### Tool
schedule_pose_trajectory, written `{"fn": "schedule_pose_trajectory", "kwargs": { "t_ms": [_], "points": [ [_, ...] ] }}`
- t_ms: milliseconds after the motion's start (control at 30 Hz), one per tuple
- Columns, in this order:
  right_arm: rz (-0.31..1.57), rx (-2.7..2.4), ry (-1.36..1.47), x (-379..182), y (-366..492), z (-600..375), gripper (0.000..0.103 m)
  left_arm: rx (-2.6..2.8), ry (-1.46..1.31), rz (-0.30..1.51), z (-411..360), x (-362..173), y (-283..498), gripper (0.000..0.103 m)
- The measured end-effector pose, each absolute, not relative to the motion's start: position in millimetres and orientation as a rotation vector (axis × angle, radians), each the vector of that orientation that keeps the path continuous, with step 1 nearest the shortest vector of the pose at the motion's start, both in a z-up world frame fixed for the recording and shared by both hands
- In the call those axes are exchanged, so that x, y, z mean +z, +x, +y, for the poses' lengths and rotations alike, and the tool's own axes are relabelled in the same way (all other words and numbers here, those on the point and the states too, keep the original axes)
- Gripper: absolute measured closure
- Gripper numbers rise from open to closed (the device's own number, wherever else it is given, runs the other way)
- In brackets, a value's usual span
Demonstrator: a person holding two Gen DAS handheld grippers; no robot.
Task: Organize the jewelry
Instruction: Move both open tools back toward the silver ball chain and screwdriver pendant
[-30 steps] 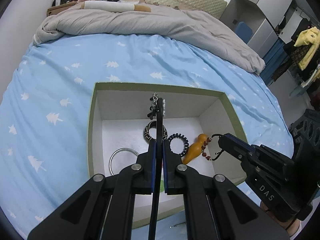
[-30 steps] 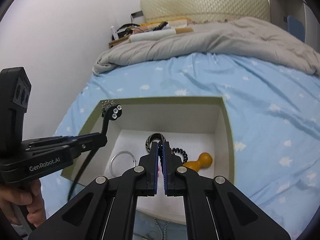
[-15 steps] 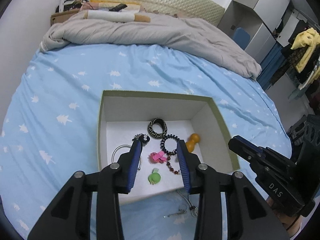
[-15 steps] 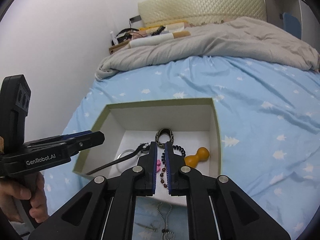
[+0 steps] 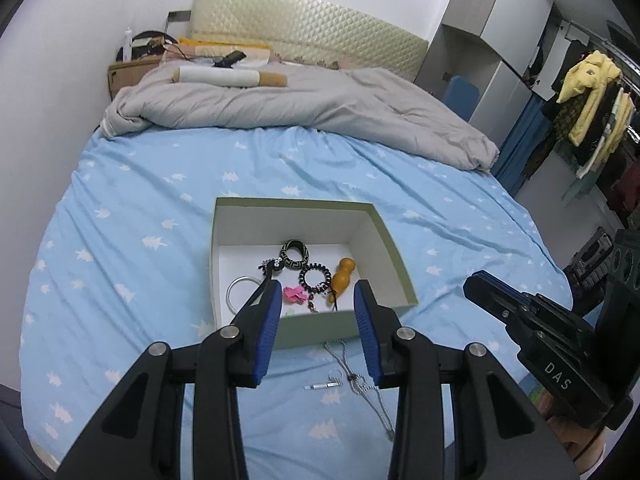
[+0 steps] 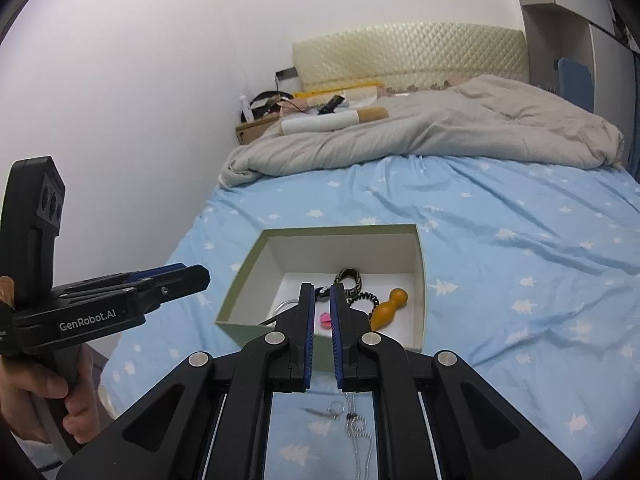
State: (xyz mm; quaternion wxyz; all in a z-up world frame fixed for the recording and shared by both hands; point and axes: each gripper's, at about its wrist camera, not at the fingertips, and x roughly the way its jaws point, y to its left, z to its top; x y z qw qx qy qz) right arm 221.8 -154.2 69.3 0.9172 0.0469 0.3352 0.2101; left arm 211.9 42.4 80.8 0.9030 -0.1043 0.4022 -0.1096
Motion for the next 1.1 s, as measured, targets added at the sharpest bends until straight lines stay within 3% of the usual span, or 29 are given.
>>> {"fn": "schedule_pose_trajectory", "kwargs": {
  "t_ms": [333,467,1100],
  "points": [
    [0.653,0.427,0.108,73.8,162.8,-173.8,0.096,-0.229,-0.201,0.787,35.1,84.0,155.4,0.065],
    [0.645,0.431,0.108,66.4,141.8,-179.5,0.082,-0.244,-0.197,0.794,30.4,71.8,139.3,0.065],
    [0.709,0.411,0.119,-10.9,99.3,-198.6,0.082,-0.318,-0.255,0.861,6.6,-19.3,113.1,0.065]
  ]
}}
